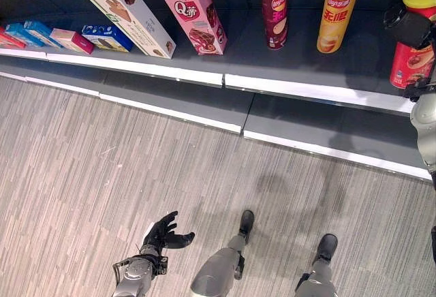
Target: Put the goods on the table back onto the shelves and tidy them up.
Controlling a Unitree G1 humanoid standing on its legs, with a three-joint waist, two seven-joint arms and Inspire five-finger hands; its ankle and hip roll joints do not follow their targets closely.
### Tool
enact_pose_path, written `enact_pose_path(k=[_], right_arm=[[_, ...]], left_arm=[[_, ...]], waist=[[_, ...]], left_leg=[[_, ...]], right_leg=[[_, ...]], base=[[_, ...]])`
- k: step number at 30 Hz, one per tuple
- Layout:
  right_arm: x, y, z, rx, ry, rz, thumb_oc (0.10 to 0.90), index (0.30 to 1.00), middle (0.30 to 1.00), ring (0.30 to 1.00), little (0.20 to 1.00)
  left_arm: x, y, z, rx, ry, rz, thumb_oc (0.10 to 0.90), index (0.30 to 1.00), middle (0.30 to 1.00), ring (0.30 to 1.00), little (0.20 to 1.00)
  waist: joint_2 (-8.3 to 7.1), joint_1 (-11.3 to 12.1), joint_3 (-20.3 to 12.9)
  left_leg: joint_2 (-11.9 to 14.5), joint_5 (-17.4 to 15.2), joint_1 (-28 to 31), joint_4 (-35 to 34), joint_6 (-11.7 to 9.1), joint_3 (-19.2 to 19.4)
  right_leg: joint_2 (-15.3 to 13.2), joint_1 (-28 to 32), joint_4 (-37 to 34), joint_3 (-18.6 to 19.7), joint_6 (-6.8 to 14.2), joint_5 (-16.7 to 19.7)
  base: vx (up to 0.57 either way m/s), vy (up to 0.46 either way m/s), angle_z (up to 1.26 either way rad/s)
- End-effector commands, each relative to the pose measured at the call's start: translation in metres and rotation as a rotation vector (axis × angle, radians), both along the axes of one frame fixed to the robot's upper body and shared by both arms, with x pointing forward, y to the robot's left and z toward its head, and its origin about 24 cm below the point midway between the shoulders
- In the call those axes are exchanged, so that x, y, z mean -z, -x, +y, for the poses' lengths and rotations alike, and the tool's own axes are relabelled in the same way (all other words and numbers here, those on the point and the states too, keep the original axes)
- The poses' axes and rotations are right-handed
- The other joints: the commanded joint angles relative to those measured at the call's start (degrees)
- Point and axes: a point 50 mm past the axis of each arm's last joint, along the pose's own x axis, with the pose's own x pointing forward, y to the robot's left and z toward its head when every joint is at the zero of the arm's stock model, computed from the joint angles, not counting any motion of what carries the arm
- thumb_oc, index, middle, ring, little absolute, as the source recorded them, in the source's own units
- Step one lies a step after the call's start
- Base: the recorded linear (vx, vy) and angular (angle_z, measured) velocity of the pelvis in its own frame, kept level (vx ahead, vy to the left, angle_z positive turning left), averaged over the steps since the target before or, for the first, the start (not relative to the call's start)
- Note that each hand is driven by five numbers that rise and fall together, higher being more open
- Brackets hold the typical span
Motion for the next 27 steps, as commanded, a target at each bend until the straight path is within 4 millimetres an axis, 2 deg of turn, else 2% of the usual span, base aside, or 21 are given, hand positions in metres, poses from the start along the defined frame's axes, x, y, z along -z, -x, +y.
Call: enact_pose_path(k=[1,16,27], right_arm=[[-0.057,0.018,0.017,-0.039,0.151,-0.200,0.400,0.300,0.300,0.300,0.300],[-0.057,0.016,0.014,-0.038,0.108,-0.214,0.400,0.300,0.300,0.300,0.300],[-0.075,0.025,0.001,0.025,0.017,-0.369,0.400,0.300,0.300,0.300,0.300]], left_arm=[[0.010,0.024,0.013,0.029,-0.060,0.066,0.800,0.900,0.900,0.900,0.900],[0.006,0.020,0.011,0.029,-0.051,0.042,0.800,0.900,0.900,0.900,0.900],[0.005,0.016,0.009,0.046,-0.070,0.032,0.800,0.900,0.900,0.900,0.900]], waist=[[-3.29,1.2,-5.2],[-3.16,0.8,-4.9],[-1.51,1.8,-4.6]], left_leg=[[2.7,-6.1,0.7,0.7,-2.7,1.9],[2.8,-6.2,1.0,0.6,-2.6,2.3],[2.2,-6.0,0.2,0.6,-2.5,1.8]], right_leg=[[-6.0,2.9,5.7,-0.3,5.5,-5.7],[-6.1,2.3,6.1,0.4,5.4,-5.8],[-6.5,1.8,6.3,0.2,5.5,-5.9]], base=[[0.00,0.000,0.00],[0.00,0.000,0.00],[0.00,0.000,0.00]])
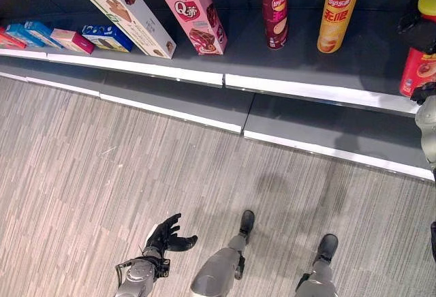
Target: Put the goods on the table back onto the shelves and tidy them up.
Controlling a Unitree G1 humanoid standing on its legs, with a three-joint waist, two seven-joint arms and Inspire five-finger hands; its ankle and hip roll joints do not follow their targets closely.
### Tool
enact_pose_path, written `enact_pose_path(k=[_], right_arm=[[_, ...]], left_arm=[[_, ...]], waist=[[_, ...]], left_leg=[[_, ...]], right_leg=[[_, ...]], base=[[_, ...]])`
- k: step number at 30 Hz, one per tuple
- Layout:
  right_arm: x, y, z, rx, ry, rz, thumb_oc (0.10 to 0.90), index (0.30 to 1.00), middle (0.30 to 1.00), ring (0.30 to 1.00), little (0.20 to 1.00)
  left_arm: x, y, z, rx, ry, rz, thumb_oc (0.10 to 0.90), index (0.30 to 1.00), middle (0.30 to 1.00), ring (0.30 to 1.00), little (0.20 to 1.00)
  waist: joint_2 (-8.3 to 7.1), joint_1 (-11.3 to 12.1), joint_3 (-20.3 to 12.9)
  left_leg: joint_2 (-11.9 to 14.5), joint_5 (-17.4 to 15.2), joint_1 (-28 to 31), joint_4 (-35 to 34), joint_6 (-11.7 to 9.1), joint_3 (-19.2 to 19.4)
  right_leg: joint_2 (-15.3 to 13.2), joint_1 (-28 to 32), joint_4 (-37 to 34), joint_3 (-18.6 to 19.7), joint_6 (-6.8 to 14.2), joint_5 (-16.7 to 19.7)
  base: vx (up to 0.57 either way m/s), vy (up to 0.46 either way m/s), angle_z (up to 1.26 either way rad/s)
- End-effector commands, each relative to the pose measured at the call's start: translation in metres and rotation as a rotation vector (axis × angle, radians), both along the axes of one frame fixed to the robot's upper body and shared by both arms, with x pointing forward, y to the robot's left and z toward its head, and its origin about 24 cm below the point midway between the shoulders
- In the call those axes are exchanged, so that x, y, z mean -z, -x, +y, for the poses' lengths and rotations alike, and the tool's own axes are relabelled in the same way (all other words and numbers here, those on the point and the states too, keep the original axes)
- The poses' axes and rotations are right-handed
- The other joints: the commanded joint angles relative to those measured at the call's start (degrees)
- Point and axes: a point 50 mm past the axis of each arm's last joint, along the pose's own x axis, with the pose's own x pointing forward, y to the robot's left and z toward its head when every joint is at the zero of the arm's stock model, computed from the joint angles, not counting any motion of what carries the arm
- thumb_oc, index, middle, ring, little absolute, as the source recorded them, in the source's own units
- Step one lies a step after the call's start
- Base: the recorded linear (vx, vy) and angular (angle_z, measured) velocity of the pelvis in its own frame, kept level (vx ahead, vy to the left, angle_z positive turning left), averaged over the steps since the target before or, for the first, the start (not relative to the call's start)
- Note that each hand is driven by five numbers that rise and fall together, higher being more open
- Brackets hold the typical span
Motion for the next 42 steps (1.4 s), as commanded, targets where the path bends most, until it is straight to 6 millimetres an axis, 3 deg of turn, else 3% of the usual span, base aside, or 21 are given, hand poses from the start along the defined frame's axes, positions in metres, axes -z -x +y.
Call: enact_pose_path(k=[1,31,42], right_arm=[[-0.079,0.028,0.020,-0.034,0.120,-0.351,0.400,0.300,0.300,0.300,0.300],[-0.112,0.045,0.008,-0.024,0.009,-0.542,0.400,0.300,0.300,0.300,0.300],[-0.123,0.046,0.006,0.015,0.037,-0.528,0.400,0.300,0.300,0.300,0.300]], left_arm=[[0.002,0.012,0.015,0.018,-0.071,0.014,0.800,0.900,0.900,0.900,0.900],[-0.007,0.005,0.008,0.043,-0.050,-0.051,0.800,0.900,0.900,0.900,0.900],[-0.009,0.004,0.009,0.022,-0.043,-0.068,0.800,0.900,0.900,0.900,0.900]], waist=[[-1.31,1.8,-4.6],[3.50,4.7,-3.7],[3.60,5.2,-3.4]], left_leg=[[2.3,-5.9,0.2,0.6,-2.6,1.6],[0.6,-4.7,-3.6,0.4,-2.5,-0.2],[0.0,-4.6,-4.9,0.3,-2.3,-0.9]], right_leg=[[-6.3,1.9,6.3,0.1,5.4,-5.8],[-7.4,-2.3,7.2,1.2,5.5,-5.9],[-7.5,-4.2,7.3,2.8,5.5,-5.9]], base=[[0.00,0.000,0.00],[0.00,0.002,0.00],[0.00,0.011,-0.02]])
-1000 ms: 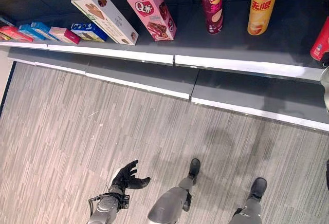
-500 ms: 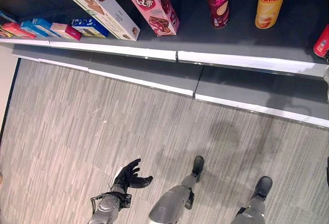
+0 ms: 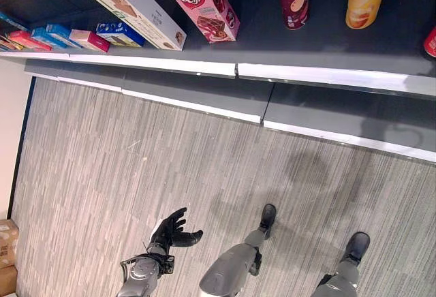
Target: Put the goods on the table back onto the shelves and tidy them up.
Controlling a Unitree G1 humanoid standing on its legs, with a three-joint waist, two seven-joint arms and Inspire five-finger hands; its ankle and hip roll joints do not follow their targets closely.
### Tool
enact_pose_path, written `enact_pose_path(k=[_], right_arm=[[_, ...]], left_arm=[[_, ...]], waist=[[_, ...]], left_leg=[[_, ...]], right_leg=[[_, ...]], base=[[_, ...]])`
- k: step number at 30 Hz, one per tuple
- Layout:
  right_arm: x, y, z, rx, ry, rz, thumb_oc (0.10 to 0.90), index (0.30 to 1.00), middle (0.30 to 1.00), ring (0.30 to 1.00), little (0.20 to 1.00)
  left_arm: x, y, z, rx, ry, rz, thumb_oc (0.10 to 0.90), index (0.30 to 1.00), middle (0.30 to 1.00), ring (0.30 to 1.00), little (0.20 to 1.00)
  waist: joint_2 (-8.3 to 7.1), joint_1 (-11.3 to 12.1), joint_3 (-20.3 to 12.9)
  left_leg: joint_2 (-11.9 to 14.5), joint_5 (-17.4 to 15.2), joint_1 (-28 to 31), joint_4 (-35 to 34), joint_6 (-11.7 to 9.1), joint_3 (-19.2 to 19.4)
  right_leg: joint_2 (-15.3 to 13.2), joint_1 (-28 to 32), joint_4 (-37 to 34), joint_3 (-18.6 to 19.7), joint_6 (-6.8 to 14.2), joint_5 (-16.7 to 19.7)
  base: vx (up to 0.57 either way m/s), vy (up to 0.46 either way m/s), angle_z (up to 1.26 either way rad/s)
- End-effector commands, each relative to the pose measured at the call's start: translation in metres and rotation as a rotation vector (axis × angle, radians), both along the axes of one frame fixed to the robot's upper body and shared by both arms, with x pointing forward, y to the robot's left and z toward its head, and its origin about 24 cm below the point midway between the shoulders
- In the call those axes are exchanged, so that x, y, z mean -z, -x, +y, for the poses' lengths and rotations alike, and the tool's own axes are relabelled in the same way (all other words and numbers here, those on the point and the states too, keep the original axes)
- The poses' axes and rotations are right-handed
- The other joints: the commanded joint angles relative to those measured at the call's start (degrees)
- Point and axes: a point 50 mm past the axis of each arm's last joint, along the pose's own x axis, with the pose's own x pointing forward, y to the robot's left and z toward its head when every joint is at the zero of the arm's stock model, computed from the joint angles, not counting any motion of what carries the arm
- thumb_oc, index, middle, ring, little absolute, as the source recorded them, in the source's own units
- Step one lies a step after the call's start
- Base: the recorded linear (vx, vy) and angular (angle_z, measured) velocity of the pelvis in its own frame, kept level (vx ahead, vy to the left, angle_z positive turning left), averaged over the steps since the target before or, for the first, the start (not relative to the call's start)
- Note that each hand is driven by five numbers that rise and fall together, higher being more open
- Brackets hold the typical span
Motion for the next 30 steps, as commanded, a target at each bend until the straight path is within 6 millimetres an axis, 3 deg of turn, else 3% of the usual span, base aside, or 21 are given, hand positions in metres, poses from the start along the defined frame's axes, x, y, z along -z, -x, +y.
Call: enact_pose_path(k=[1,12,19,30], right_arm=[[-0.070,0.041,0.012,0.044,0.212,-0.246,0.400,0.300,0.300,0.300,0.300],[-0.062,0.031,0.010,0.031,0.175,-0.198,0.400,0.300,0.300,0.300,0.300],[-0.074,0.035,0.008,0.059,0.197,-0.197,0.400,0.300,0.300,0.300,0.300],[-0.076,0.036,0.002,0.064,0.172,-0.182,0.400,0.300,0.300,0.300,0.300]], left_arm=[[-0.003,0.009,0.020,-0.004,-0.083,-0.013,0.800,0.900,0.900,0.900,0.900],[-0.001,0.011,0.019,-0.027,-0.076,-0.007,0.800,0.900,0.900,0.900,0.900],[-0.001,0.011,0.021,-0.029,-0.082,-0.011,0.800,0.900,0.900,0.900,0.900],[-0.002,0.011,0.019,-0.024,-0.073,-0.013,0.800,0.900,0.900,0.900,0.900]], waist=[[-1.99,2.1,-2.6],[-2.39,2.1,-2.5],[-2.02,2.6,-2.5],[-2.48,3.1,-2.7]], left_leg=[[2.0,-4.3,-1.4,0.3,-2.3,-1.0],[1.8,-4.4,-1.4,0.3,-2.1,-1.0],[1.4,-3.9,-2.1,0.3,-2.2,-1.7],[1.4,-4.0,-2.2,0.3,-2.2,-2.3]], right_leg=[[-5.3,-0.4,7.2,2.2,4.3,-5.2],[-5.2,-1.1,6.8,3.4,4.3,-4.9],[-5.4,-1.2,6.9,3.3,4.3,-5.0],[-5.1,-1.3,7.1,3.7,4.3,-5.4]], base=[[0.01,0.023,-0.08],[0.00,0.010,-0.02],[0.00,0.001,0.00],[0.00,0.000,0.00]])
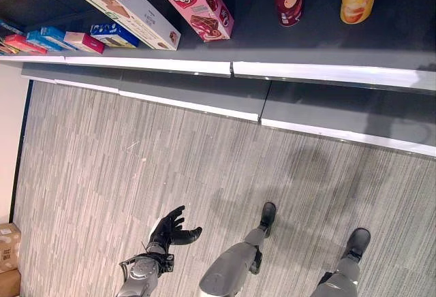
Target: Put the goods on the table back onto the shelves and tidy them up.
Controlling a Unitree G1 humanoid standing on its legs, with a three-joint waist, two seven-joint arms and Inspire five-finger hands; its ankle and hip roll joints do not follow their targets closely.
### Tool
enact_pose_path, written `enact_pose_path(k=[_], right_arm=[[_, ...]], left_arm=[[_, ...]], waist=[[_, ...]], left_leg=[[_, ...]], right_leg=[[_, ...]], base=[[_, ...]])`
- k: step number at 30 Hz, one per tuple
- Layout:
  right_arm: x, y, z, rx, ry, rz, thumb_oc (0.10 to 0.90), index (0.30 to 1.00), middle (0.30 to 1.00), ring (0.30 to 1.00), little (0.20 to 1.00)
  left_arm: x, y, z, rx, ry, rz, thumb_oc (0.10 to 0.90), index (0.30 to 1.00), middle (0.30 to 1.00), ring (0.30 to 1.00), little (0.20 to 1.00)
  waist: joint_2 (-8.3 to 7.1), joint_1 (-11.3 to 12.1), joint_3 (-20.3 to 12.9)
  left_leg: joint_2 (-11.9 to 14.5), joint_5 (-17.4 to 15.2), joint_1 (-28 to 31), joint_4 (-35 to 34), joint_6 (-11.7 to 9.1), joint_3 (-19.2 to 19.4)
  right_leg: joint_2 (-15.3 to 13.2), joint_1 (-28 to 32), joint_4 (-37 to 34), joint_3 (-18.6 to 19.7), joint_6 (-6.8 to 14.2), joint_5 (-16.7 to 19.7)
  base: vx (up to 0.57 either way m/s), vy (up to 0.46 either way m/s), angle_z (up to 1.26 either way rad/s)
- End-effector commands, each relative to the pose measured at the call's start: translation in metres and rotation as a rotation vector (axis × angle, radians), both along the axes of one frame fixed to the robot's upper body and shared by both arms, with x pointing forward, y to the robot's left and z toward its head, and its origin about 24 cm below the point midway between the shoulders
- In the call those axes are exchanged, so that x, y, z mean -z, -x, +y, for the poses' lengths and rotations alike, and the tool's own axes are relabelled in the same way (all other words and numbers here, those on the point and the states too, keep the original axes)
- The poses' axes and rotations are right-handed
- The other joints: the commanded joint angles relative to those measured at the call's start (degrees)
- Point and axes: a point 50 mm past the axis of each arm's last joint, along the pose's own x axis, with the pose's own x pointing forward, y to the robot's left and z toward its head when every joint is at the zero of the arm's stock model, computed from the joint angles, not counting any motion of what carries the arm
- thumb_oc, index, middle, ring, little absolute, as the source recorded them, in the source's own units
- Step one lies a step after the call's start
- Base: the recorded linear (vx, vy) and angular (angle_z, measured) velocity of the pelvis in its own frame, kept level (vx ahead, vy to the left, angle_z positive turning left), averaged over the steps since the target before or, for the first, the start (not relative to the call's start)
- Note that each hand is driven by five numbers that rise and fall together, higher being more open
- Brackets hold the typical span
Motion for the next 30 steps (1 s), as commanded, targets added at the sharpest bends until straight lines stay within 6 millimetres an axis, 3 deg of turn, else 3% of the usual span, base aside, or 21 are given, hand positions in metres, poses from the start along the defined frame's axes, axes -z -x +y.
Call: enact_pose_path(k=[1,3,4,5,6,7,8,30], right_arm=[[-0.060,0.036,0.010,0.006,0.187,-0.191,0.400,0.300,0.300,0.300,0.300],[-0.059,0.036,0.010,0.004,0.181,-0.191,0.546,0.519,0.519,0.519,0.519],[-0.060,0.036,0.010,0.002,0.182,-0.193,0.558,0.538,0.538,0.538,0.538],[-0.059,0.035,0.011,-0.002,0.180,-0.188,0.665,0.698,0.698,0.698,0.698],[-0.058,0.034,0.011,-0.003,0.177,-0.187,0.704,0.756,0.756,0.756,0.756],[-0.058,0.034,0.010,-0.004,0.175,-0.185,0.778,0.867,0.867,0.867,0.867],[-0.057,0.033,0.010,-0.006,0.172,-0.184,0.800,0.900,0.900,0.900,0.900],[-0.055,0.033,0.021,-0.033,0.190,-0.224,0.800,0.900,0.900,0.900,0.900]], left_arm=[[0.000,0.013,0.018,0.015,-0.090,0.003,0.800,0.900,0.900,0.900,0.900],[0.000,0.013,0.019,0.013,-0.093,0.005,0.800,0.900,0.900,0.900,0.900],[0.000,0.013,0.019,0.013,-0.093,0.004,0.800,0.900,0.900,0.900,0.900],[0.000,0.013,0.019,0.012,-0.097,0.006,0.800,0.900,0.900,0.900,0.900],[0.001,0.013,0.019,0.013,-0.099,0.008,0.800,0.900,0.900,0.900,0.900],[0.001,0.013,0.019,0.013,-0.100,0.008,0.800,0.900,0.900,0.900,0.900],[0.001,0.012,0.019,0.013,-0.098,0.007,0.800,0.900,0.900,0.900,0.900],[-0.001,0.009,0.017,0.027,-0.107,0.000,0.800,0.900,0.900,0.900,0.900]], waist=[[-2.42,3.0,-2.7],[-2.42,3.0,-2.6],[-2.36,3.0,-2.6],[-2.45,3.0,-2.5],[-2.48,3.0,-2.5],[-2.44,3.0,-2.5],[-2.48,3.0,-2.6],[-2.76,2.8,-2.2]], left_leg=[[1.4,-4.3,-1.1,0.2,-2.2,-3.2],[1.4,-4.3,-1.2,0.2,-2.2,-3.3],[1.3,-3.9,-1.5,0.2,-2.2,-3.3],[1.3,-4.3,-1.2,0.2,-2.2,-3.3],[1.3,-4.2,-1.3,0.2,-2.2,-3.2],[1.3,-3.9,-1.5,0.2,-2.1,-3.3],[1.3,-3.9,-1.5,0.2,-2.1,-3.3],[1.5,-4.5,-0.9,0.6,-1.9,-3.2]], right_leg=[[-5.2,0.5,7.3,2.1,4.0,-6.1],[-5.2,0.5,7.3,2.1,4.0,-6.2],[-5.2,0.3,7.2,2.1,4.0,-5.8],[-5.2,0.5,7.4,2.2,4.0,-6.2],[-5.1,0.6,7.4,2.2,4.0,-6.3],[-5.1,0.4,7.2,2.2,4.0,-5.8],[-5.1,0.3,7.3,2.2,4.0,-5.9],[-4.9,0.4,7.9,3.3,3.9,-6.6]], base=[[0.00,0.000,0.00],[0.00,0.000,0.00],[0.00,0.000,0.00],[0.00,0.000,0.00],[0.00,0.000,0.00],[0.00,0.000,0.00],[0.00,0.000,0.00],[-0.01,0.001,0.00]])
